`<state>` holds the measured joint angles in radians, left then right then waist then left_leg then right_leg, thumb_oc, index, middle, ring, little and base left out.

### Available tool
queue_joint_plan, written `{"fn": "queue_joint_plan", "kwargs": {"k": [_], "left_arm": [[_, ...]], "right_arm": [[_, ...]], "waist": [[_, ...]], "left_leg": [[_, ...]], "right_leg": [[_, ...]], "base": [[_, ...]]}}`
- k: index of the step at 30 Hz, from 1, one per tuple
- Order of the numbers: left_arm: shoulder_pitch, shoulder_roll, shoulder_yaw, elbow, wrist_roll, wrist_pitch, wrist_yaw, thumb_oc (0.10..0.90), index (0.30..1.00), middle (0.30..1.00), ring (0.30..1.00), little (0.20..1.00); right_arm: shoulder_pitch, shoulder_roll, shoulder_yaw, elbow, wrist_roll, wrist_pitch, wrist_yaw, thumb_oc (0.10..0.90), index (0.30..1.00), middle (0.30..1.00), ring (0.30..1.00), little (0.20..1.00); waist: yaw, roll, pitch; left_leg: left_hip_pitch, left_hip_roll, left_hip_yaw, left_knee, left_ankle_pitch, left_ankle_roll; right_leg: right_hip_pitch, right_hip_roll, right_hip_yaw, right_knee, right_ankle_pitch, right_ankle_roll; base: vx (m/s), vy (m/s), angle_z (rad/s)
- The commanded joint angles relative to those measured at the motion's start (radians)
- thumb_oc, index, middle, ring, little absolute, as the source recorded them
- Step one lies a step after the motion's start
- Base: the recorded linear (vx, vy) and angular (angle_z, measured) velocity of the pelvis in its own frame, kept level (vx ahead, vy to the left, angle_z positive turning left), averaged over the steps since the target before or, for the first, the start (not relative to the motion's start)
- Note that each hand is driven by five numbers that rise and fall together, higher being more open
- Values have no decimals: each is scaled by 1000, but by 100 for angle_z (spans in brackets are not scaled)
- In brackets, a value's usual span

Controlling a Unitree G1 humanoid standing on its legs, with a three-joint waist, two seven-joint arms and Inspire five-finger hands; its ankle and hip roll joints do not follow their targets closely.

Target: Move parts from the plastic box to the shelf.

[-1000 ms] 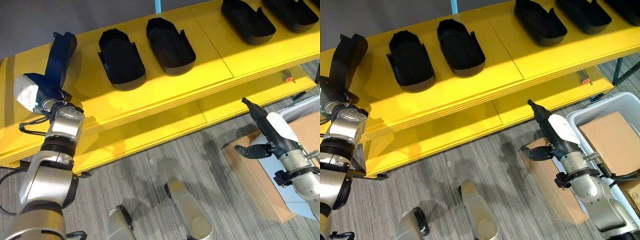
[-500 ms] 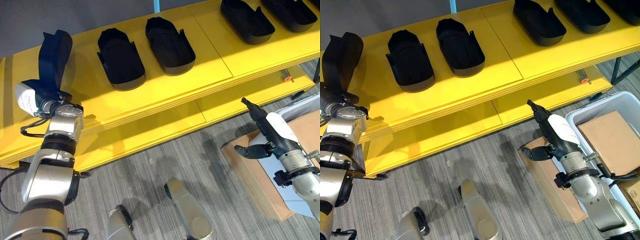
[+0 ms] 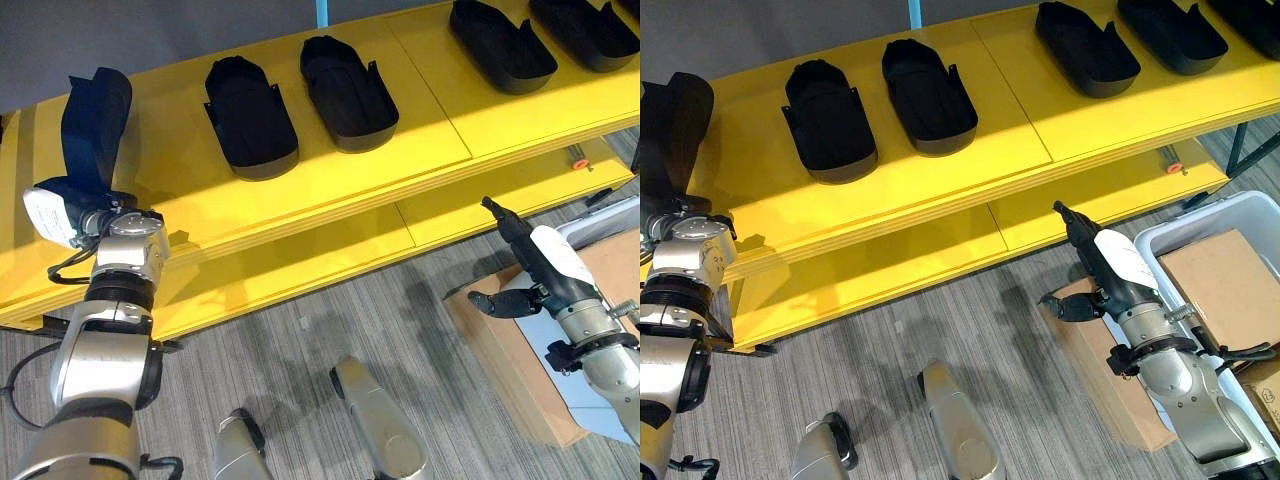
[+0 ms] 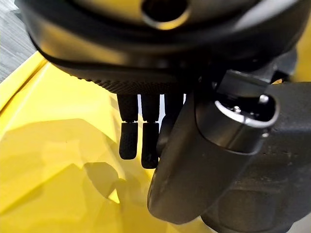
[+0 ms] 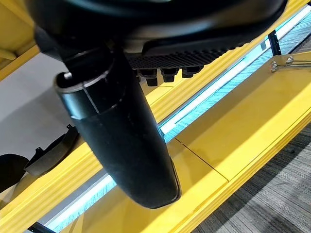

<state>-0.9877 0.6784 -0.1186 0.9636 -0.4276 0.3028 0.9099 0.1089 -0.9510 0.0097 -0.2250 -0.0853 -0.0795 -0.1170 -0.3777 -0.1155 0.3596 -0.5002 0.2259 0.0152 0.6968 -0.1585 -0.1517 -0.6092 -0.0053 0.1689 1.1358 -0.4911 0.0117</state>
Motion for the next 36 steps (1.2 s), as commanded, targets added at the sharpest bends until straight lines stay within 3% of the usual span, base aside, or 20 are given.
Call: {"fn": "queue_joint_plan", "kwargs": {"k": [1, 7, 31, 36], "left_arm": [[3, 28, 14, -38, 57, -62, 86, 400, 300, 300, 300, 300], [18, 19, 9, -49, 97, -58, 88, 400, 300, 300, 300, 300], [104, -91, 48, -129, -10, -93, 219, 400, 300, 300, 300, 300], [129, -93, 58, -131, 40, -85, 215, 400, 300, 300, 300, 300]], "right_arm": [[-122, 9, -52, -35, 31, -59, -84, 900, 1000, 1000, 1000, 1000], [-125, 12, -41, -37, 35, -59, -89, 900, 1000, 1000, 1000, 1000], [-144, 58, 6, -41, 25, -50, -98, 900, 1000, 1000, 1000, 1000], [-147, 57, 12, -45, 32, -40, -96, 900, 1000, 1000, 1000, 1000]], "waist": [[3, -9, -38], [6, -10, -37], [38, -21, -33], [44, -22, -40]], "left_leg": [[-42, -44, 77, 58, -127, 144], [-39, -45, 75, 54, -125, 144], [-37, -59, 41, 41, -98, 142], [-27, -58, 37, 31, -89, 139]], "right_leg": [[72, -24, -44, -114, 1, -79], [74, -24, -47, -113, 0, -79], [88, -24, -77, -85, -26, -88], [95, -24, -82, -83, -30, -90]], "base": [[0, 0, 0], [0, 0, 0], [-10, -32, 3], [29, -29, 6]]}}
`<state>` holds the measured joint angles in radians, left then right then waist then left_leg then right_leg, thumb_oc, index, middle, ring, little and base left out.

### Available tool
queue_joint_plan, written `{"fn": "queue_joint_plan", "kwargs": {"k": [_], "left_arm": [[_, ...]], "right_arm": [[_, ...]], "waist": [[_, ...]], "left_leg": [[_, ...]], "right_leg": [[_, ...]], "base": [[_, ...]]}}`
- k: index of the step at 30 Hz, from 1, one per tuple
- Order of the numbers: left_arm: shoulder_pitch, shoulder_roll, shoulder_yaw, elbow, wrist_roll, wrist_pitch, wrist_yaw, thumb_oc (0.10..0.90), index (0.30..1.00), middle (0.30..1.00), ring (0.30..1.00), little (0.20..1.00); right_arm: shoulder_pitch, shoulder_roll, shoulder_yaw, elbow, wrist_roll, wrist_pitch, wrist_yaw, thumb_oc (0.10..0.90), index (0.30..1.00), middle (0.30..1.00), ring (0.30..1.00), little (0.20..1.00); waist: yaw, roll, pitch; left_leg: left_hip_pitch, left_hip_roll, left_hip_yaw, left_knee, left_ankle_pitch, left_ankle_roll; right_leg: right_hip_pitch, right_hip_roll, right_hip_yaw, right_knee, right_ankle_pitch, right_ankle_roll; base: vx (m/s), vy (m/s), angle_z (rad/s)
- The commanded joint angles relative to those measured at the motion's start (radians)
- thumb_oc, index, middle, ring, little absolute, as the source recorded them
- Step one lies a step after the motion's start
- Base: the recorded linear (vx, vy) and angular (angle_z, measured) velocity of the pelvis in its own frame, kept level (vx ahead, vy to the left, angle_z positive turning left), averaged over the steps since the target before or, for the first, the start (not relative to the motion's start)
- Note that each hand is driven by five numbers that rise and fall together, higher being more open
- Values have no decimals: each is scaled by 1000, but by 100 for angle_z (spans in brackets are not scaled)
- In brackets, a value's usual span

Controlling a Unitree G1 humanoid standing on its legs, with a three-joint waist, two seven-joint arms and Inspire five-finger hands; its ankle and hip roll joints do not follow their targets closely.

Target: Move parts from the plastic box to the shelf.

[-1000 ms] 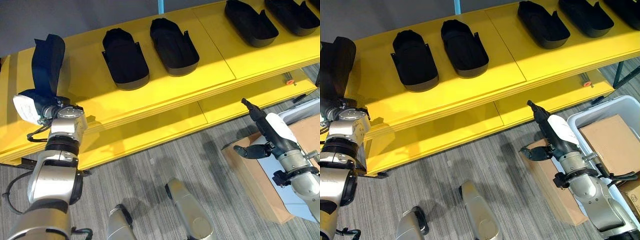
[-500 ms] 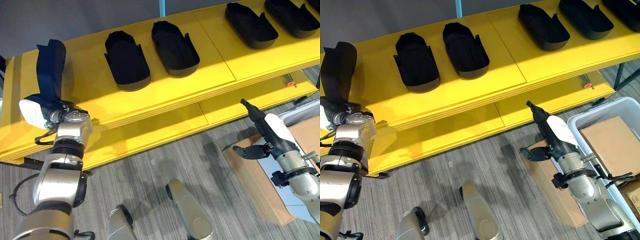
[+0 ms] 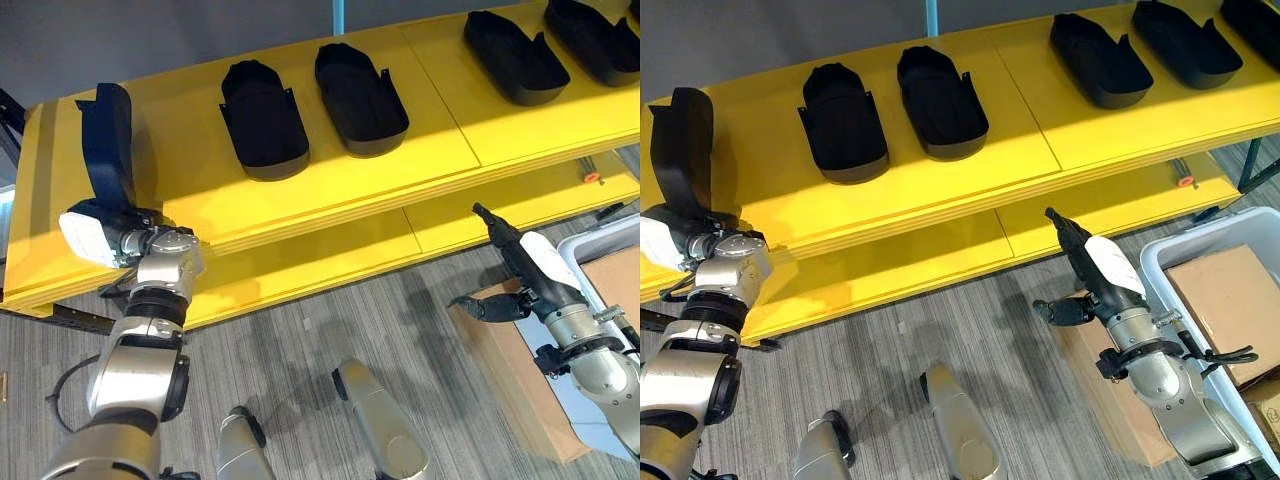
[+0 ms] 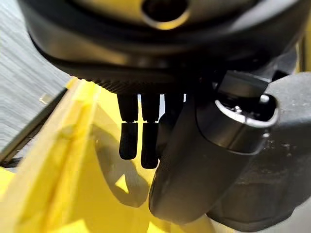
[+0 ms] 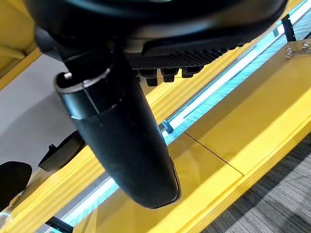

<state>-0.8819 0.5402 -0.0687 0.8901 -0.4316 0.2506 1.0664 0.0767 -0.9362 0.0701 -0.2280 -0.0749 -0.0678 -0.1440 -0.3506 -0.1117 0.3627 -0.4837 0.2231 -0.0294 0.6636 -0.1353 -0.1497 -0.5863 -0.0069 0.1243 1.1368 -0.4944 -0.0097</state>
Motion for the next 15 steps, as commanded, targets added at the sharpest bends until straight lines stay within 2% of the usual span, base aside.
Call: {"fn": "queue_joint_plan", "kwargs": {"k": [1, 4, 15], "left_arm": [[27, 44, 10, -64, 38, -29, 65, 400, 300, 300, 300, 300], [47, 40, 27, -62, 11, -54, 84, 400, 300, 300, 300, 300], [55, 73, 57, -38, 38, -58, 66, 400, 300, 300, 300, 300]], "right_arm": [[-112, 42, -51, -42, 20, -51, -68, 900, 1000, 1000, 1000, 1000], [-111, 49, -49, -37, 16, -54, -61, 900, 1000, 1000, 1000, 1000], [-110, 41, -38, -44, 16, -40, -51, 900, 1000, 1000, 1000, 1000]], "waist": [[19, -26, -42], [21, -23, -43], [26, -22, -43]], "left_leg": [[-43, -56, 80, 64, -111, 137], [-39, -59, 78, 67, -113, 139], [-35, -63, 79, 65, -119, 140]], "right_leg": [[73, -22, -38, -82, -28, -69], [77, -23, -39, -79, -33, -70], [85, -27, -39, -80, -36, -70]], "base": [[0, 0, 0], [12, 7, 1], [23, 7, 3]]}}
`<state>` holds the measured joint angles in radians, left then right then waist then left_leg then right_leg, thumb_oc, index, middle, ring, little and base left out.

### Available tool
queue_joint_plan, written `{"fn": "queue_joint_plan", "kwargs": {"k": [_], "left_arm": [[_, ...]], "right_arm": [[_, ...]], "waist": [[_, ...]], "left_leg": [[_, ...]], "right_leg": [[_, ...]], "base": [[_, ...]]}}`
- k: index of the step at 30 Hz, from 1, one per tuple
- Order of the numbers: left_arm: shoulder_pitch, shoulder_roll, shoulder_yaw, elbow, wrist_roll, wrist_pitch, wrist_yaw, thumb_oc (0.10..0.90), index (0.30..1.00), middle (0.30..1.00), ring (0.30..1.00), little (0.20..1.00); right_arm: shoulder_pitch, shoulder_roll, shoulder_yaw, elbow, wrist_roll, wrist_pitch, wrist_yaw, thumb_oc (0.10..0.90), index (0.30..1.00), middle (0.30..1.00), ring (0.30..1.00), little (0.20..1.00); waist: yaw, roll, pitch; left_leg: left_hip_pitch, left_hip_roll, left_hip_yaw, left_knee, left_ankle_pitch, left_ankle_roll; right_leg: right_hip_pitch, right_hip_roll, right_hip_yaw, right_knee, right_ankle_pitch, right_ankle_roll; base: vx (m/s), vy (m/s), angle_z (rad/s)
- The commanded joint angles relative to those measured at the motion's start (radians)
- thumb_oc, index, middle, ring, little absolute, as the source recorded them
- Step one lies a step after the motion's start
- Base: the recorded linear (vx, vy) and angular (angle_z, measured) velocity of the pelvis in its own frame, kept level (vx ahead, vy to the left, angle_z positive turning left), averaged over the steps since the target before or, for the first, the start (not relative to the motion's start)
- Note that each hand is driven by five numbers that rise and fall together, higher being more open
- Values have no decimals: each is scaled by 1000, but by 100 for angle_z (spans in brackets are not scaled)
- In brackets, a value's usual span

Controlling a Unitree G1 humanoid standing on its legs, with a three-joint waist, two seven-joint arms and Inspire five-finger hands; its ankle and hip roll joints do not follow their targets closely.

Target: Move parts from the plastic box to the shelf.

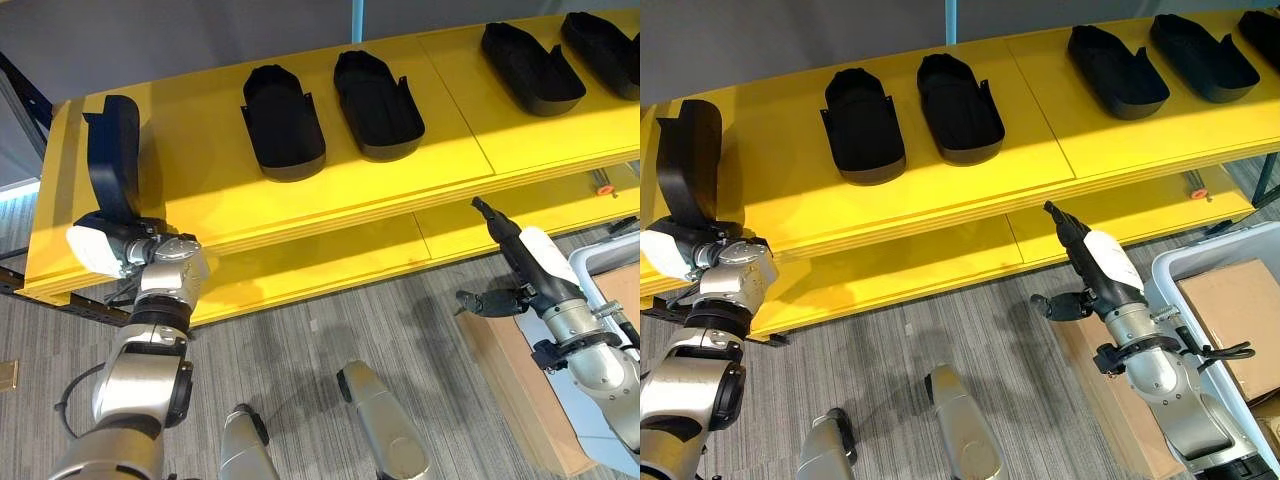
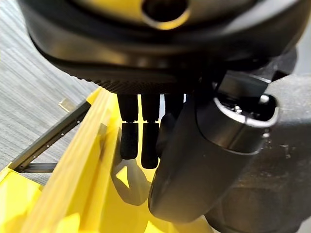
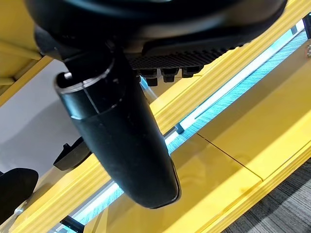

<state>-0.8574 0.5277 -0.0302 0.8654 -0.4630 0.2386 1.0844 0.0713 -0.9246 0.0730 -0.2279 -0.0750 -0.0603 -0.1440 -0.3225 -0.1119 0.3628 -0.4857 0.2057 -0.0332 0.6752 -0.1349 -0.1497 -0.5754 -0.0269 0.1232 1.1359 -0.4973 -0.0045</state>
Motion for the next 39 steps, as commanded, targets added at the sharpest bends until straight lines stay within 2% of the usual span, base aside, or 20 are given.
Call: {"fn": "queue_joint_plan", "kwargs": {"k": [1, 5, 20, 24, 39], "left_arm": [[26, 95, 20, -1, 59, -57, 50, 400, 300, 300, 300, 300], [6, 129, 23, 12, 47, -71, 34, 400, 300, 300, 300, 300], [-67, 164, -14, 39, 85, -81, -5, 400, 300, 300, 300, 300], [-105, 191, -22, 70, 67, -107, -13, 400, 300, 300, 300, 300], [-184, 241, -72, 90, 92, -77, -39, 400, 300, 300, 300, 300]], "right_arm": [[-105, 28, -39, -43, 15, -48, -51, 900, 1000, 1000, 1000, 1000], [-99, 19, -52, -41, 13, -54, -42, 900, 1000, 1000, 1000, 1000], [-76, 0, -67, -36, 20, -75, -42, 900, 1000, 1000, 1000, 1000], [-70, -6, -71, -28, 20, -89, -42, 900, 1000, 1000, 1000, 1000], [-23, -23, -107, -41, 34, -117, -42, 900, 1000, 1000, 1000, 1000]], "waist": [[-5, -21, -42], [-16, -18, -39], [-38, -23, -36], [-53, -23, -34], [-78, -30, -25]], "left_leg": [[-32, -44, 84, 54, -117, 138], [-29, -42, 93, 57, -125, 141], [-30, -32, 108, 63, -134, 143], [-29, -23, 119, 55, -127, 140], [-33, -17, 127, 56, -129, 141]], "right_leg": [[74, -7, -36, -79, -34, -76], [75, -9, -31, -80, -34, -75], [70, -5, -24, -88, -29, -74], [63, 0, -18, -94, -22, -72], [41, 12, -13, -96, -16, -71]], "base": [[0, 0, 0], [30, 48, -1], [3, 2, 0], [27, 17, -5], [11, -4, -4]]}}
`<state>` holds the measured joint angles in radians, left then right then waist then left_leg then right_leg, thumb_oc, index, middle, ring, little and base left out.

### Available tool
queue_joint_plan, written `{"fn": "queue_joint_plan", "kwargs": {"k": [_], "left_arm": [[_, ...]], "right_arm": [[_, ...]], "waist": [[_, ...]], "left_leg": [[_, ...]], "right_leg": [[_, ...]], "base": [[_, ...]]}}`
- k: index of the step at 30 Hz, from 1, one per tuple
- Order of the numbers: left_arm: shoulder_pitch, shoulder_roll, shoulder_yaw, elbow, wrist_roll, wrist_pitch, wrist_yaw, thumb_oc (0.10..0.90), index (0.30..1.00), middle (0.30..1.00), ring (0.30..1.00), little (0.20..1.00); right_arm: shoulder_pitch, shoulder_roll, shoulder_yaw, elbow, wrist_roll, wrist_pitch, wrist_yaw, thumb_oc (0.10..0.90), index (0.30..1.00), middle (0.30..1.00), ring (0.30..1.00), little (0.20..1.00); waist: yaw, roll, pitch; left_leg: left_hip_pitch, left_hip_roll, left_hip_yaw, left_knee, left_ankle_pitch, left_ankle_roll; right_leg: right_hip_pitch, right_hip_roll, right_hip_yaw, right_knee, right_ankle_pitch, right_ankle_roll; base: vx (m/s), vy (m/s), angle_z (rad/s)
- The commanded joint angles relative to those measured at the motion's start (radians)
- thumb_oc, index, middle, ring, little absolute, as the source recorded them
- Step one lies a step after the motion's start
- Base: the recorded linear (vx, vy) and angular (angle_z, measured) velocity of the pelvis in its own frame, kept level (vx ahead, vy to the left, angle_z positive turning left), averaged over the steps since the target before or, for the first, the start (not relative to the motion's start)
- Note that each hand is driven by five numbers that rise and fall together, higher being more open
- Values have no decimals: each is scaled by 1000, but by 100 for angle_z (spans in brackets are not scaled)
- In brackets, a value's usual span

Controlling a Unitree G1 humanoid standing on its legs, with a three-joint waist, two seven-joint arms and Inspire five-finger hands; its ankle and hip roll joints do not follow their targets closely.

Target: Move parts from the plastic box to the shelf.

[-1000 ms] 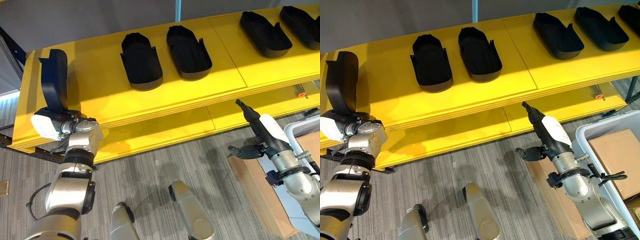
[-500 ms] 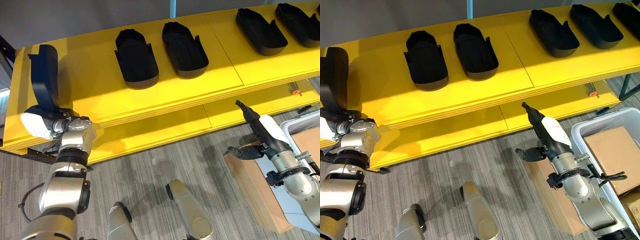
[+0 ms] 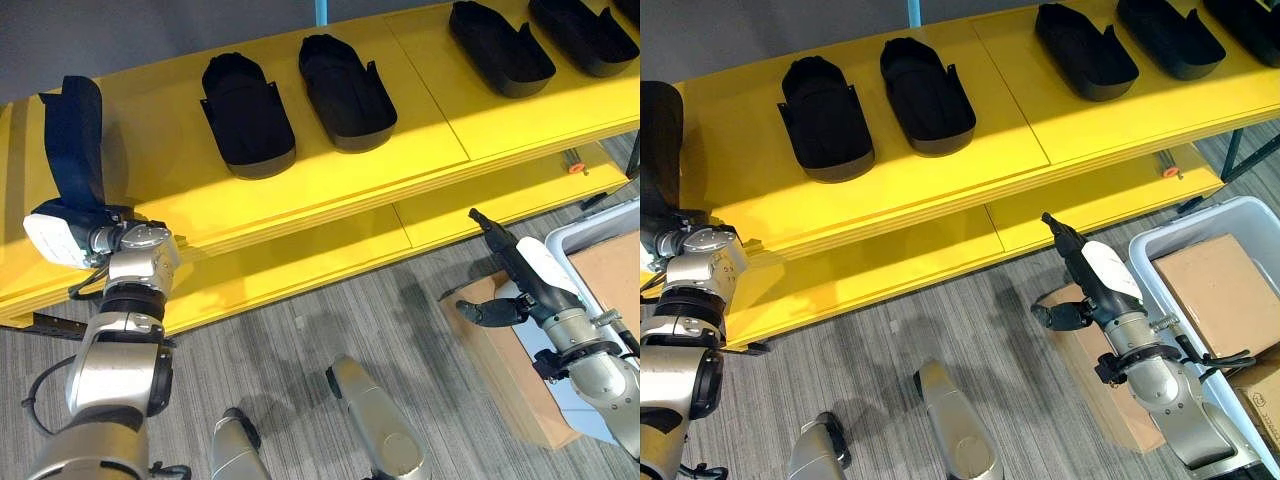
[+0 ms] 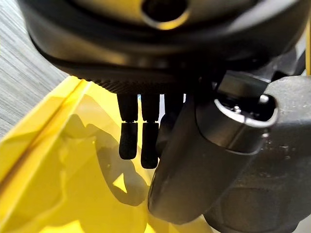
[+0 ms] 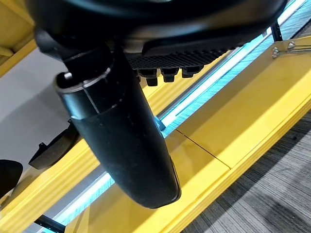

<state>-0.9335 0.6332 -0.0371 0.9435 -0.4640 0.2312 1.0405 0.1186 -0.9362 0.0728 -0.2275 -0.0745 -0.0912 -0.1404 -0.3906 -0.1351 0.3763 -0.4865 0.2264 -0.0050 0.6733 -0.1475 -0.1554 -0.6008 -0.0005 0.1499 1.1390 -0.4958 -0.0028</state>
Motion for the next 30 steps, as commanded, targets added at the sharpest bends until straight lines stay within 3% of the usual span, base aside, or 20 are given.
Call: {"fn": "queue_joint_plan", "kwargs": {"k": [1, 2, 3, 20, 30], "left_arm": [[-110, 135, -68, 9, 95, -63, 3, 400, 300, 300, 300, 300], [-106, 131, -70, 0, 76, -67, 11, 602, 583, 583, 583, 583], [-100, 128, -66, -1, 74, -73, 15, 900, 1000, 1000, 1000, 1000], [7, 24, -20, -73, 20, -114, 43, 900, 1000, 1000, 1000, 1000], [28, 14, -12, -75, 30, -119, 71, 900, 1000, 1000, 1000, 1000]], "right_arm": [[-70, -10, -107, -41, 33, -88, -46, 900, 1000, 1000, 1000, 1000], [-68, -8, -108, -44, 33, -86, -46, 900, 1000, 1000, 1000, 1000], [-69, -7, -106, -46, 32, -85, -48, 900, 1000, 1000, 1000, 1000], [-92, 6, -90, -66, 17, -68, -40, 900, 1000, 1000, 1000, 1000], [-109, 9, -70, -59, 14, -66, -40, 900, 1000, 1000, 1000, 1000]], "waist": [[-10, -7, -37], [-10, -7, -36], [-9, -6, -35], [9, -1, -34], [22, 1, -39]], "left_leg": [[-32, -37, 99, 58, -116, 147], [-31, -39, 98, 58, -116, 147], [-30, -40, 98, 58, -117, 147], [-16, -50, 95, 32, -105, 145], [-7, -53, 94, 22, -106, 147]], "right_leg": [[65, -14, -40, -99, -17, -73], [64, -13, -39, -98, -17, -73], [65, -12, -38, -98, -18, -73], [74, -19, -44, -114, -10, -73], [88, -24, -48, -128, -6, -72]], "base": [[0, 0, 0], [0, 0, 0], [0, 0, 0], [-5, 0, 0], [-8, 0, 0]]}}
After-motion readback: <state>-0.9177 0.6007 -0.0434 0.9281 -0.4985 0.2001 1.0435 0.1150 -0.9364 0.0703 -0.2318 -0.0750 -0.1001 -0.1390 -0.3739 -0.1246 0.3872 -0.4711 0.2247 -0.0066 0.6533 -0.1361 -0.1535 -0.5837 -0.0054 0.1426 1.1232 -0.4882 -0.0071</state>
